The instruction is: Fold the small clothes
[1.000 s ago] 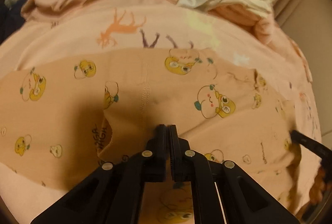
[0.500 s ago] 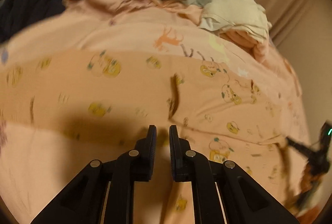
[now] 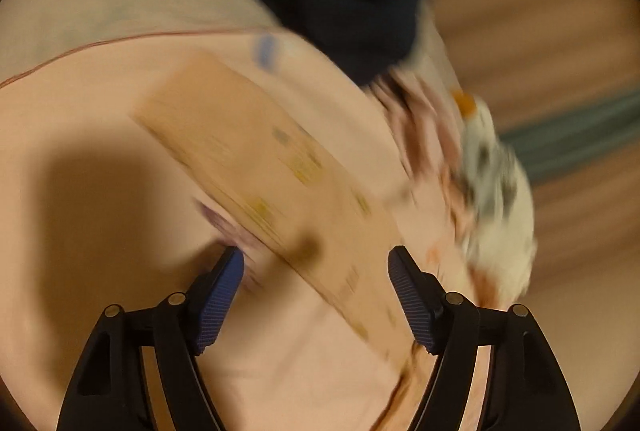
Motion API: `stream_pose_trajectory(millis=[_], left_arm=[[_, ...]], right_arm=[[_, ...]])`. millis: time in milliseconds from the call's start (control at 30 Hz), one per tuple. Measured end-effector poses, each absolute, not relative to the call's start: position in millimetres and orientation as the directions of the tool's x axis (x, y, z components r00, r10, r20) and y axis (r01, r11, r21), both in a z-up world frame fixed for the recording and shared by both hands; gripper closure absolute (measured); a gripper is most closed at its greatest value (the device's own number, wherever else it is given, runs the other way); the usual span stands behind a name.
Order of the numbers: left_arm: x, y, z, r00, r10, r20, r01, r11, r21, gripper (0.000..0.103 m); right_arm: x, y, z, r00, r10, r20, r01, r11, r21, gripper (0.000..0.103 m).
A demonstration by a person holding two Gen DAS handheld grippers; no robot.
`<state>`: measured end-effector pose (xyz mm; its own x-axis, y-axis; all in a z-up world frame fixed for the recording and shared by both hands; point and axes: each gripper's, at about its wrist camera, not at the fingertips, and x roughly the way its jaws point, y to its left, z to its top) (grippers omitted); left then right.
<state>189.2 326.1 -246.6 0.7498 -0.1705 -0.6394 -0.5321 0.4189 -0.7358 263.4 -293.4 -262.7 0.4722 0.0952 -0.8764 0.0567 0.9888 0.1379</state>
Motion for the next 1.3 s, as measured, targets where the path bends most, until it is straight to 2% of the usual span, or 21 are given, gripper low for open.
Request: stream_pose_trajectory(millis=[100,167,233,267,300,333,367,467,533,600,700,800,967,1067,1200,1300], left_arm=[[189.3,351.2,-264.8,0.753,-0.149,-0.642,-0.57,0.341,-0.748,0.03],[188.6,361.3,-274.9,0.787,-0.164,-0.595,-0.543,0.275,-0.793,0.03],[193.3,364.3,-275.3,0.796,-0.158,-0.584,-0.538,0.258,-0.802,0.039],[201.7,365.2,-275.2,0.778,-0.146,-0.612,-0.557,0.293,-0.777,0.055],[207.8,366.8,-276.5,0.752,-0.129,-0.647,-0.585,0.323,-0.744,0.08],[216.4,365.4,-278.5,0.704,-0.093,-0.704,-0.637,0.356,-0.684,0.091],[216.9,369.7,-278.1,0.688,-0.071,-0.722,-0.654,0.37,-0.66,0.097],[227.3,354.4,-264.6,0.653,0.028,-0.757,-0.682,0.457,-0.571,0.099],[238.4,336.9,-250.3,0.613,0.112,-0.782,-0.694,0.548,-0.466,0.1],[245.9,318.7,-231.9,0.62,0.161,-0.768,-0.673,0.613,-0.414,0.1],[258.9,283.1,-197.0,0.698,0.121,-0.705,-0.566,0.697,-0.44,0.1],[280.4,217.2,-158.6,0.747,0.061,-0.662,-0.428,0.805,-0.41,0.1],[320.0,82.4,-124.5,0.777,-0.15,-0.611,-0.159,0.893,-0.421,0.1],[339.6,-9.5,-132.7,0.731,-0.229,-0.643,-0.041,0.926,-0.376,0.1],[345.0,-88.1,-181.9,0.543,-0.383,-0.747,0.042,0.901,-0.431,0.099],[349.9,-133.2,-226.7,0.355,-0.297,-0.886,0.092,0.955,-0.283,0.093]], right_arm=[[264.4,-289.2,-263.8,0.48,0.07,-0.874,0.049,0.993,0.106,0.097],[262.1,-287.9,-263.1,0.49,0.054,-0.87,0.034,0.996,0.081,0.097],[261.2,-287.0,-263.5,0.501,0.044,-0.864,0.027,0.997,0.066,0.096],[261.3,-287.3,-263.9,0.506,0.043,-0.861,0.027,0.997,0.066,0.096],[261.4,-287.7,-264.0,0.51,0.044,-0.859,0.029,0.997,0.068,0.096],[261.7,-288.6,-264.3,0.514,0.047,-0.856,0.032,0.997,0.074,0.096],[261.6,-289.2,-264.6,0.517,0.05,-0.854,0.036,0.996,0.08,0.096],[261.9,-290.4,-264.8,0.52,0.06,-0.852,0.038,0.995,0.093,0.096],[261.7,-289.9,-264.8,0.52,0.061,-0.852,0.034,0.995,0.092,0.096],[261.5,-290.4,-264.9,0.522,0.064,-0.85,0.038,0.994,0.098,0.096],[258.7,-291.5,-265.8,0.537,0.072,-0.841,0.042,0.993,0.112,0.096],[255.4,-295.5,-267.2,0.556,0.098,-0.825,0.056,0.986,0.155,0.096],[253.4,-304.3,-269.5,0.571,0.161,-0.805,0.064,0.969,0.239,0.096],[251.6,-311.3,-271.9,0.578,0.21,-0.789,0.076,0.948,0.308,0.096],[249.0,-320.3,-276.0,0.587,0.278,-0.76,0.086,0.912,0.4,0.096],[247.8,-326.4,-279.0,0.592,0.326,-0.738,0.091,0.882,0.462,0.096]])
